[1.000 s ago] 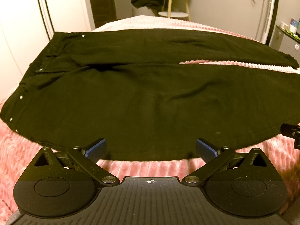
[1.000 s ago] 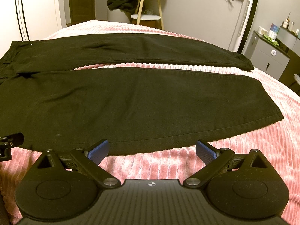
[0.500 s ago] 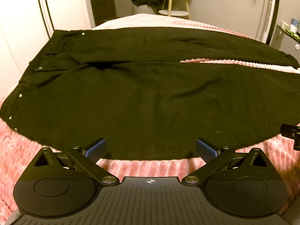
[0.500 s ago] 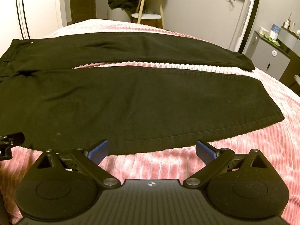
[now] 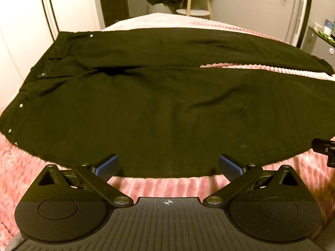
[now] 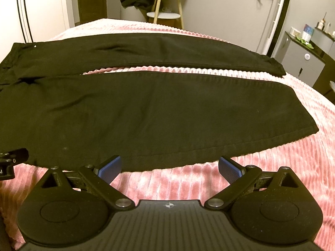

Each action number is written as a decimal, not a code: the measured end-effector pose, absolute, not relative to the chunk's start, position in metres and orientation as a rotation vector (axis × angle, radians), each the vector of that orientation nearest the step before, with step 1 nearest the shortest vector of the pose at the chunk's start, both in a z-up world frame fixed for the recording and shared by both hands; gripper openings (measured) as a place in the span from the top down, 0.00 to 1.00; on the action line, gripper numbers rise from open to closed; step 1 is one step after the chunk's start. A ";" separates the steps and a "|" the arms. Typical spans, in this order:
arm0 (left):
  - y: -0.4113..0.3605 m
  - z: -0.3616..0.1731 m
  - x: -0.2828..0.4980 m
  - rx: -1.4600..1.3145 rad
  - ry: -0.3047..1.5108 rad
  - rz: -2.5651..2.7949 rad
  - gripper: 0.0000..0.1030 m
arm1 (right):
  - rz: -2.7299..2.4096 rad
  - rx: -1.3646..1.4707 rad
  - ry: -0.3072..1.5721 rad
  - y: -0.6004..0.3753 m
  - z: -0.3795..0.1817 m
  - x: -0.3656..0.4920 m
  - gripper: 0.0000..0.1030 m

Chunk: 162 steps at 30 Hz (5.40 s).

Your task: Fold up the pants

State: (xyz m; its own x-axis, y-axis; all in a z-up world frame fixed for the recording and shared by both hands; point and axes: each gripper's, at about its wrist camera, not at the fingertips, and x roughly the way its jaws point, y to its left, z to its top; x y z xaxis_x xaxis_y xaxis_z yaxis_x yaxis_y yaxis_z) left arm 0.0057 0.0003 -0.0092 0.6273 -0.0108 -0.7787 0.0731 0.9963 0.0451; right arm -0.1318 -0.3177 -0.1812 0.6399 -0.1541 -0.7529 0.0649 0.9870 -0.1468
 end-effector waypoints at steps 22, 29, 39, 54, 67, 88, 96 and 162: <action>0.001 -0.004 0.060 0.028 0.909 -0.011 0.00 | -0.273 0.028 0.983 -0.366 -0.218 -0.052 0.04; 0.028 -0.015 0.130 -0.044 0.834 0.172 0.00 | -0.259 0.054 1.072 -0.374 -0.210 -0.030 0.05; 0.052 -0.051 0.147 0.016 0.774 0.277 0.00 | -0.426 0.373 0.917 -0.471 -0.140 0.165 0.23; 0.045 -0.063 0.136 0.013 0.693 0.315 0.00 | -0.734 0.620 0.991 -0.520 -0.178 0.309 0.45; 0.053 -0.059 0.134 -0.032 0.673 0.303 0.00 | -0.409 0.709 0.633 -0.517 -0.141 0.146 0.99; 0.048 -0.043 0.122 -0.154 0.580 0.199 0.00 | -0.611 -0.269 0.516 -0.435 -0.164 0.093 0.33; 0.064 -0.022 0.134 -0.229 0.567 0.119 0.00 | -0.458 0.586 0.309 -0.526 -0.142 0.028 0.87; 0.358 -0.063 0.075 -1.111 0.614 0.352 0.63 | -0.436 0.986 0.504 -0.613 -0.191 -0.099 0.78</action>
